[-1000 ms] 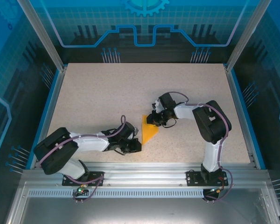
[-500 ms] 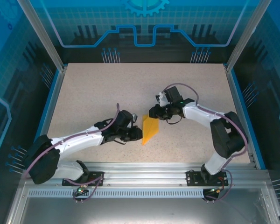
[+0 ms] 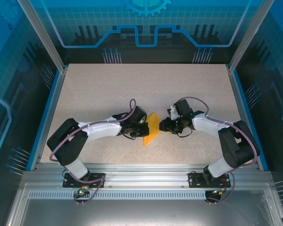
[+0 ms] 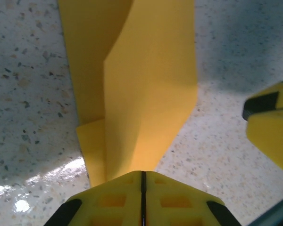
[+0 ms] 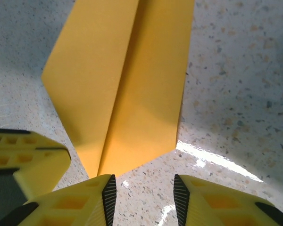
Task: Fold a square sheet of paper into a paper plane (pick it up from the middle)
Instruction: Turn over the paper at the center of the table.
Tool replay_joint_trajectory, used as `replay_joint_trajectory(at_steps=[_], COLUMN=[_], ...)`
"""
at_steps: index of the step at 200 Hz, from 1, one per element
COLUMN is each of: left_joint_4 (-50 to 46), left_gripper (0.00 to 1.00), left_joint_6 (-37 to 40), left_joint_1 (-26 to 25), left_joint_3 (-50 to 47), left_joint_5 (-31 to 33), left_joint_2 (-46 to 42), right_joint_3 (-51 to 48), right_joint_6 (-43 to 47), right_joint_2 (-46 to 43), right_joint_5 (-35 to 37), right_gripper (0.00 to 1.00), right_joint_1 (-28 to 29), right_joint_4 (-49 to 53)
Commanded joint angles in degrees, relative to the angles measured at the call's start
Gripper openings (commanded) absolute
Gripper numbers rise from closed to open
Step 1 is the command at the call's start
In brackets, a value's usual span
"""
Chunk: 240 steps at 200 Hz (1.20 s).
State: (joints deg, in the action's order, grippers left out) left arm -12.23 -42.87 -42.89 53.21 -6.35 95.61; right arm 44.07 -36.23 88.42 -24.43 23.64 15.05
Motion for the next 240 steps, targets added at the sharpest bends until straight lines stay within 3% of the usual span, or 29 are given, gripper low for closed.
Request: replay_joint_trajectory(at_steps=[1, 108, 240], left_joint_4=[-1.8, -0.8, 3.1], left_gripper=[0.10, 0.10, 0.10], left_joint_6=[1.9, 3.4, 0.9], left_joint_1=[0.5, 1.5, 2.7], left_joint_3=[1.6, 2.0, -3.2], left_joint_5=[2.3, 2.1, -1.0], left_joint_2=[1.2, 5.7, 5.9], right_joint_3=[-0.4, 0.3, 2.6], right_joint_6=[-0.8, -1.2, -4.6], right_joint_2=[-0.2, 4.1, 8.4], right_joint_5=[-1.0, -1.1, -2.0], right_gripper=[0.42, 0.49, 0.48], right_joint_1=[0.7, 2.2, 3.6], right_joint_4=[-1.2, -2.7, -5.7])
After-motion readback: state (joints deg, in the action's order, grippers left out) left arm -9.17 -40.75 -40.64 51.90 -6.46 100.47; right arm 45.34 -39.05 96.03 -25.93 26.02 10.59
